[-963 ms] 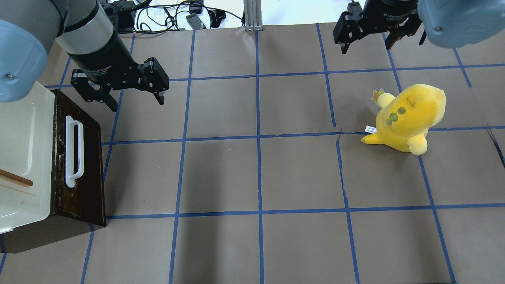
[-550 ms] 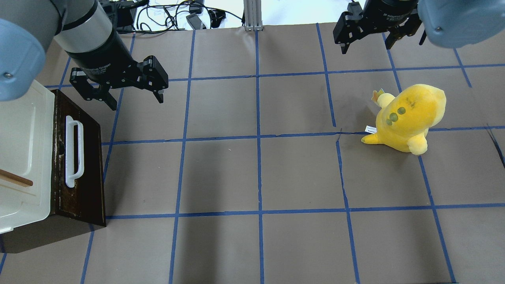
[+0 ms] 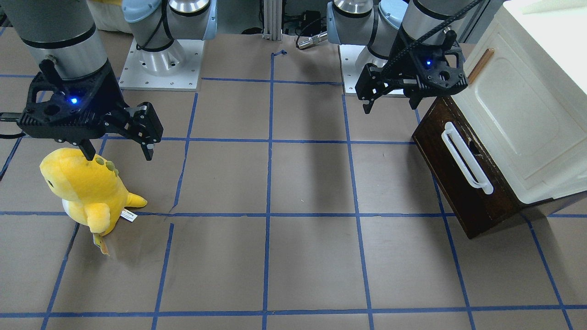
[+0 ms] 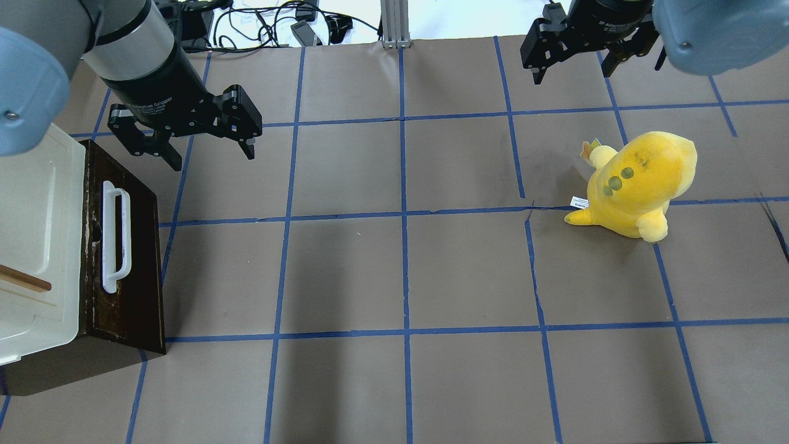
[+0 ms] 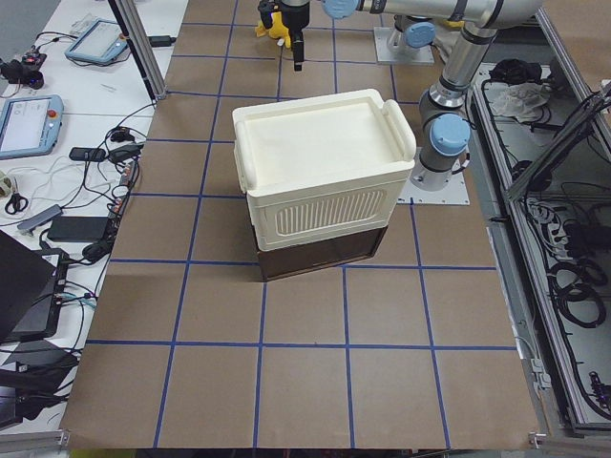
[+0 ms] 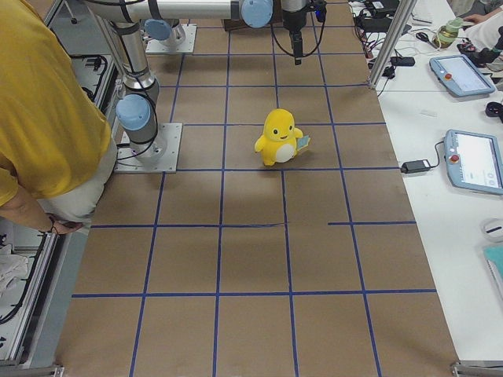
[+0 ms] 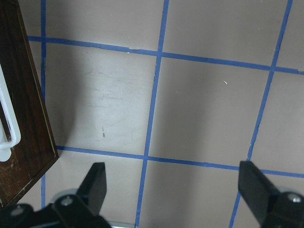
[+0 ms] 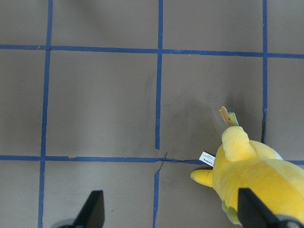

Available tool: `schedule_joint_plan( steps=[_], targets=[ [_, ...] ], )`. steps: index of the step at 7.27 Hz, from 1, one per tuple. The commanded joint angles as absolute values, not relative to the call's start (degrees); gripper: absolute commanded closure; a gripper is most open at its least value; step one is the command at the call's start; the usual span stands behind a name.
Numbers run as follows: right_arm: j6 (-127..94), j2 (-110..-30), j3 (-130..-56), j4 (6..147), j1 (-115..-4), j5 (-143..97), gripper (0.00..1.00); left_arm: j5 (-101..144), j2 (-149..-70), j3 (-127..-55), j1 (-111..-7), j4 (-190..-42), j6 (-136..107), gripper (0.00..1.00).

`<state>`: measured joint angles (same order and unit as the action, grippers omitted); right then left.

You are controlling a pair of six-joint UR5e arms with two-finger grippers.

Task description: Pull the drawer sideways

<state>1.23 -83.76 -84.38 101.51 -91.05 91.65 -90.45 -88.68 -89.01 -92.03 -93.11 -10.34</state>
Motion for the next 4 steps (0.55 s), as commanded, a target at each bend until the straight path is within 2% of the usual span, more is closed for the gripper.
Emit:
schedule_joint_plan(
  steps=[1,4],
  targets=[
    [1.23,-83.76,-84.37,101.51,-91.05,91.67,0.0,-90.61,-88.59,-89.21,-92.02,-93.08,-10.37,0.0],
    [1.23,-83.76,-84.37,101.51,-91.05,91.67,0.0,-91.49,-89.38,-89.3,-92.02,-93.08,-12.11,0.0]
  ],
)
